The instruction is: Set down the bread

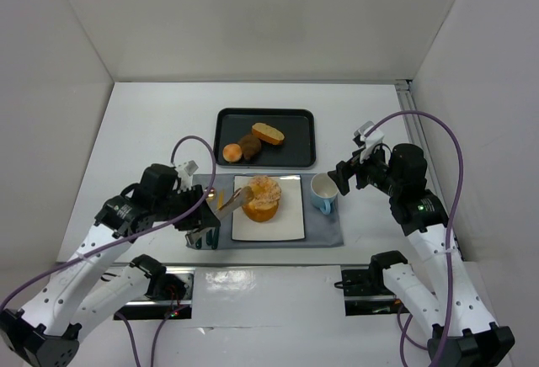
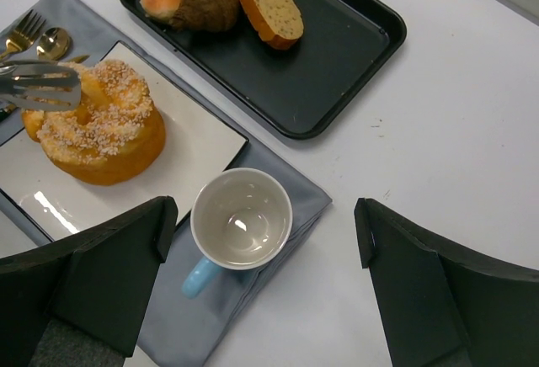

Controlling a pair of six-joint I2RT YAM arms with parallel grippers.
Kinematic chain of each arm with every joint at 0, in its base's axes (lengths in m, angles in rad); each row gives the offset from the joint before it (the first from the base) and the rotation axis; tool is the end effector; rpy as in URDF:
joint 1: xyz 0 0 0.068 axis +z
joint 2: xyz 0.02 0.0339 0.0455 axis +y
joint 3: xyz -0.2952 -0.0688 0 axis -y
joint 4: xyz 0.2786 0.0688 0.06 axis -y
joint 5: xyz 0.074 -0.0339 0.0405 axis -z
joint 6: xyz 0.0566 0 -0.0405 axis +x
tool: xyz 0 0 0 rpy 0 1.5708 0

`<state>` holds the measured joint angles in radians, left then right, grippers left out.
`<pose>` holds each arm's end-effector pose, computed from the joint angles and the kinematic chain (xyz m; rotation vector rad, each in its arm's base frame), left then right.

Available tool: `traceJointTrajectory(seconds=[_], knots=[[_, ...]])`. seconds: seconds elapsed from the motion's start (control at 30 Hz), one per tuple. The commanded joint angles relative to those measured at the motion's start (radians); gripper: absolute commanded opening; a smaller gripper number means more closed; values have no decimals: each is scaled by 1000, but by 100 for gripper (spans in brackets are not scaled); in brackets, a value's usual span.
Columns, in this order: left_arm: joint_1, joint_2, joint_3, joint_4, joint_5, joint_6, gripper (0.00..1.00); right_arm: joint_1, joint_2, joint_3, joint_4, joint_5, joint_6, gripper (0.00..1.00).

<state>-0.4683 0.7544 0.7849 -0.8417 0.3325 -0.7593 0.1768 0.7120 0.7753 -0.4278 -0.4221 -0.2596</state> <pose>0.1428 -0.0929 0.2917 -0.2004 2.5440 -0.9347 0.1811 0.0559 0.3391 -0.6840 1.7915 0.3520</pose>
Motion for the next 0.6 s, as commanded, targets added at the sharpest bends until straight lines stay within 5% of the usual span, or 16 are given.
traceJointTrajectory(seconds=[0.0, 0.07, 0.2, 0.57], knots=[[-6, -17, 7, 41, 26, 23, 24, 4, -2, -8, 40, 8, -9, 100], [-6, -17, 20, 32, 26, 23, 40, 4, -2, -8, 40, 8, -9, 100], [-6, -35, 47, 10, 14, 23, 53, 4, -2, -8, 40, 8, -9, 100], [-6, -87, 152, -71, -15, 43, 61, 4, -2, -8, 40, 8, -9, 100]])
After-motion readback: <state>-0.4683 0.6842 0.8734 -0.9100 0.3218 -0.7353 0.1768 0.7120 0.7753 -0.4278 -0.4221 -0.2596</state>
